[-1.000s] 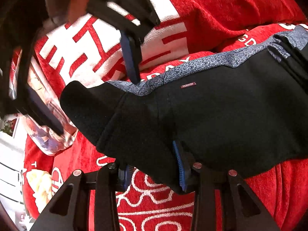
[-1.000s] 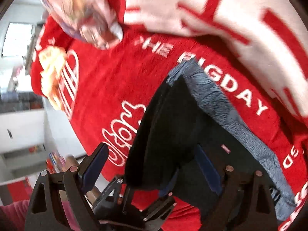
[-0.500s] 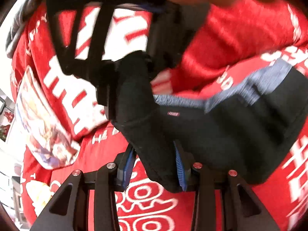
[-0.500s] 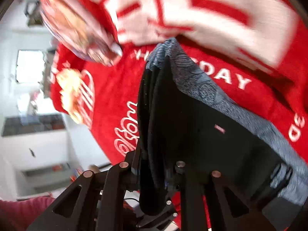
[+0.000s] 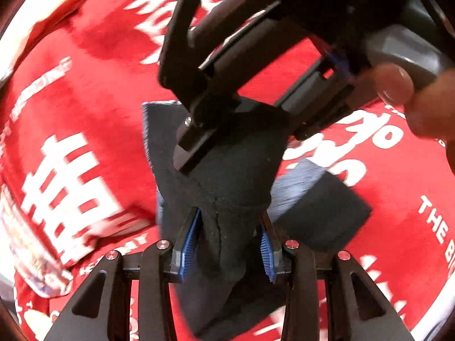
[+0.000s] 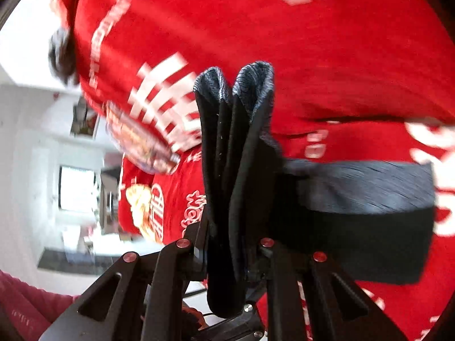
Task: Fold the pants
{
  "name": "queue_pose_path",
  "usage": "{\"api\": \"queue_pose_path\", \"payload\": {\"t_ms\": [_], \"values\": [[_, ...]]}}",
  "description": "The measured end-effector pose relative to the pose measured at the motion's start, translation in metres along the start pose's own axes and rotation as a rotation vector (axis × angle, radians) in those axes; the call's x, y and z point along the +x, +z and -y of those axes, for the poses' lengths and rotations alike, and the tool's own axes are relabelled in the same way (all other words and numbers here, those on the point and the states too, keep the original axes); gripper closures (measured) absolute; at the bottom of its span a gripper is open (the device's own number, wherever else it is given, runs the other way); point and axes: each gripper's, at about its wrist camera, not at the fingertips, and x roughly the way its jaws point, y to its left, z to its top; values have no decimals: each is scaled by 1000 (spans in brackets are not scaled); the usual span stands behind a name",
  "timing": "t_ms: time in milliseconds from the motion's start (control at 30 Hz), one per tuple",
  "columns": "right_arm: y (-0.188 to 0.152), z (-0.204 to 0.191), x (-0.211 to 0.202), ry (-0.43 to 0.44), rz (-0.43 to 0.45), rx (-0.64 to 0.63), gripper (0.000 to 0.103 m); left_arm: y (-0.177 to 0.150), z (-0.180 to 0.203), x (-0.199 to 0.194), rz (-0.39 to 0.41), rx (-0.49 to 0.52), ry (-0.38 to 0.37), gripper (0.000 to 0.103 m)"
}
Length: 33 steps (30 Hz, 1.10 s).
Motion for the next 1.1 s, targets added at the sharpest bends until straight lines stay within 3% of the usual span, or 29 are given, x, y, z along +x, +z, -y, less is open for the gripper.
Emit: {"api": "queue_pose_path", "payload": {"t_ms": [133, 233, 300, 433, 467, 600, 700, 767, 967, 1100], "values": [[-21, 71, -30, -23, 48, 95, 86, 4, 57, 26, -52, 71, -45, 64], [-36, 128, -33, -47, 45, 185, 86, -6, 91, 55, -142, 118, -72, 64], [-47, 158, -26, -71, 28, 230, 86, -13, 106, 70, -208, 137, -82, 64], [-64, 200, -21, -62, 34, 313, 86, -16, 113, 73, -222, 184, -63, 63], [-66, 204, -21, -47, 42, 328, 86, -16, 112, 73, -230, 194, -68, 57], [-71, 213, -21, -41, 54, 373, 86, -19, 101, 65, -281, 225, -108, 54], [-67, 205, -22, -74, 49, 334, 85, -21, 82, 53, -312, 224, -132, 53], [-67, 199, -21, -102, 43, 301, 85, -22, 67, 44, -320, 200, -104, 39], [-73, 195, -22, -153, 37, 283, 83, -22, 13, 32, -325, 44, -31, 39], [-72, 187, -21, -204, 32, 258, 81, -27, -34, 58, -397, -117, 60, 39]]}}
